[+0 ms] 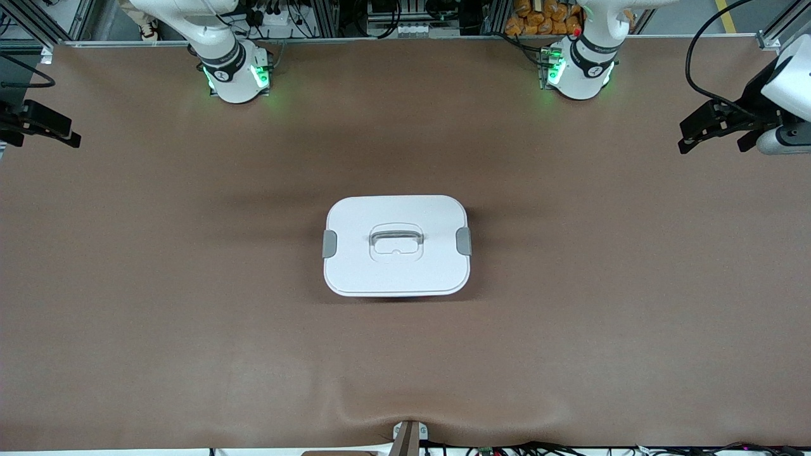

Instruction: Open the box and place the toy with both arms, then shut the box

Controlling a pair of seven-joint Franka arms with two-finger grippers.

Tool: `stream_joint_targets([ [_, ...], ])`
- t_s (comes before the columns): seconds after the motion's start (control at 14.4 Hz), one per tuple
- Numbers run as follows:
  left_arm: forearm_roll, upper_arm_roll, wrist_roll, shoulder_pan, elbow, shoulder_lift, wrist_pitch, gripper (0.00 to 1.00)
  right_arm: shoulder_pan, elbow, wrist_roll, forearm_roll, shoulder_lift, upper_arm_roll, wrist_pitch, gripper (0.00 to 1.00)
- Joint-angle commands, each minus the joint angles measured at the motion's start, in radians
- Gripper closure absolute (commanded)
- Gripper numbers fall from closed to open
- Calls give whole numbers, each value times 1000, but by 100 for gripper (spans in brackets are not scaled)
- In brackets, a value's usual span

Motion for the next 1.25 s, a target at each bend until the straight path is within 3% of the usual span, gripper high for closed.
stream_joint_targets([
  [0.0,-9,2,-11,-4,27,12,-16,0,3,13,4,4,-1,-1,-14,0],
  [1.18,-9,-1,-60,-3,23,13,-16,0,6,13,3,1,1,-1,-8,0],
])
